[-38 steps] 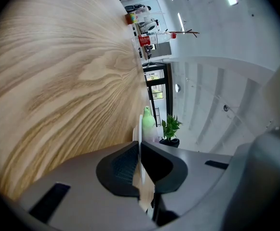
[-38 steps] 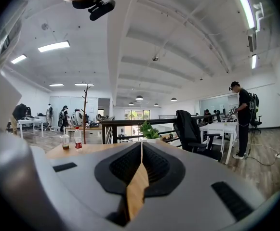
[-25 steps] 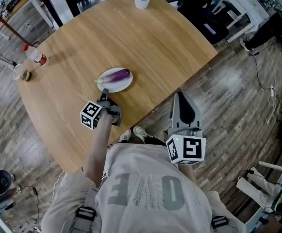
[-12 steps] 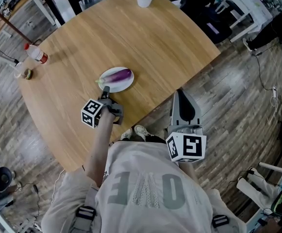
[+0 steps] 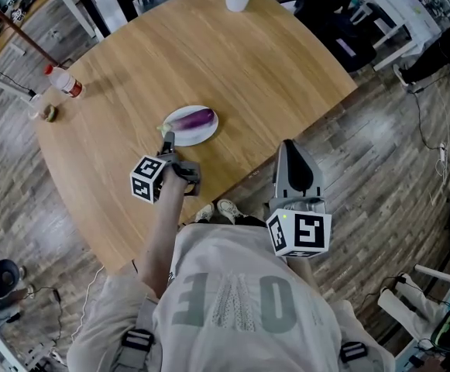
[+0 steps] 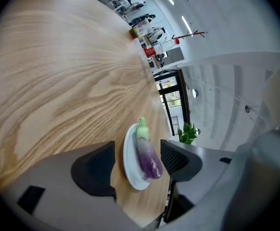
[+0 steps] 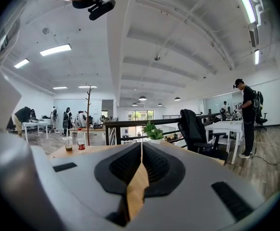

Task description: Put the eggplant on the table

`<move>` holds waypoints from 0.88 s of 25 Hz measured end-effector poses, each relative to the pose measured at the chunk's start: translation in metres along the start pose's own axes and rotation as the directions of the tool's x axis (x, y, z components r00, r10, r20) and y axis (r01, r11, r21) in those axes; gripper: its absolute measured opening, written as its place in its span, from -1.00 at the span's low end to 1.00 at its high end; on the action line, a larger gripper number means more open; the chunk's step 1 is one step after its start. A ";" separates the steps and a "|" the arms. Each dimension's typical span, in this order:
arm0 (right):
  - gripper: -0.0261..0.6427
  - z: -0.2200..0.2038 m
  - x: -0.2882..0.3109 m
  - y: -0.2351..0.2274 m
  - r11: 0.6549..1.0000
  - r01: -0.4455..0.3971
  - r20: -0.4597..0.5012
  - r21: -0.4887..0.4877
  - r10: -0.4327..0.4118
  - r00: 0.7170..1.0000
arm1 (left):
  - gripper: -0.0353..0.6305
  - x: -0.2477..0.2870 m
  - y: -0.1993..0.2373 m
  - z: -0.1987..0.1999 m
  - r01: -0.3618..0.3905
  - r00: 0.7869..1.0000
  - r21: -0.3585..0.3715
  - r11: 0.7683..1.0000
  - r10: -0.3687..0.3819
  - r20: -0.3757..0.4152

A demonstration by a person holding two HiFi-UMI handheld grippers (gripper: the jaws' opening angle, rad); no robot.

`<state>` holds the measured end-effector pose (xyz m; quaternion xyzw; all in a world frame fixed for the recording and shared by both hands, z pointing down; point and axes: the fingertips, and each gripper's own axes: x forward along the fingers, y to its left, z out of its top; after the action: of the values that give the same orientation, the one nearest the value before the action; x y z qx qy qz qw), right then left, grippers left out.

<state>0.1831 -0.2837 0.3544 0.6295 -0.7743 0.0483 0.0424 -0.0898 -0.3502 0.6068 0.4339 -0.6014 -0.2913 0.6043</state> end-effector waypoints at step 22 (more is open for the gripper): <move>-0.85 0.058 0.047 0.086 0.957 -0.281 0.163 -0.067 0.288 0.944 | -0.03 -0.234 -0.326 0.020 -0.034 0.569 0.998 0.051 -0.820 0.062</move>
<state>0.0889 -0.3198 0.3010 0.5118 -0.8587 -0.0169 -0.0181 -0.0791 -0.2971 0.2084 0.7328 -0.6380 -0.1521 -0.1810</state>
